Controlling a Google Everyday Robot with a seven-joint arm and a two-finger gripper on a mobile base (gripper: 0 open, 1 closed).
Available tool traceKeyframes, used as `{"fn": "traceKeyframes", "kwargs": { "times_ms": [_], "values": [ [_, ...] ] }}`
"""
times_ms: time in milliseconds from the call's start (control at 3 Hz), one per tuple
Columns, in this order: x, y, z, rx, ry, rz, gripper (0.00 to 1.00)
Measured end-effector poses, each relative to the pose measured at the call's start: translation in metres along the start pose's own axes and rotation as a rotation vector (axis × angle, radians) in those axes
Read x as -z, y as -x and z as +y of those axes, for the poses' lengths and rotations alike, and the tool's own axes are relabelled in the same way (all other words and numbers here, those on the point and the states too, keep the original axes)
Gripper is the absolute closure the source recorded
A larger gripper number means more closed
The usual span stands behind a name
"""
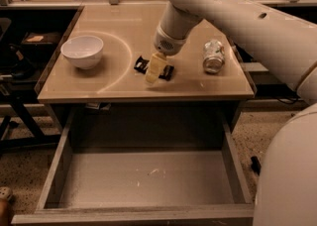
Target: Pick rxbar chocolate from top drawer and place on counter
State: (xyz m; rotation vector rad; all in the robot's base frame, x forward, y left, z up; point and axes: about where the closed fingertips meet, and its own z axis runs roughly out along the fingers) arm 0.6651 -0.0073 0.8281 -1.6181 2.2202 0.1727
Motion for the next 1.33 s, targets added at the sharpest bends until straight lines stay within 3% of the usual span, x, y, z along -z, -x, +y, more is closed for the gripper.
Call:
{"fn": "traceKeyframes", "kwargs": {
  "times_ms": [333, 667, 1000, 1333],
  "values": [
    [0.000, 0.000, 0.000, 0.000, 0.000, 0.000, 0.00],
    [0.021, 0.010, -0.003, -0.012, -0.039, 0.032, 0.00],
    [0.093, 0.031, -0.013, -0.021, -0.172, 0.068, 0.00],
    [0.099, 0.033, -0.013, -0.015, -0.185, 0.072, 0.00]
  ]
}}
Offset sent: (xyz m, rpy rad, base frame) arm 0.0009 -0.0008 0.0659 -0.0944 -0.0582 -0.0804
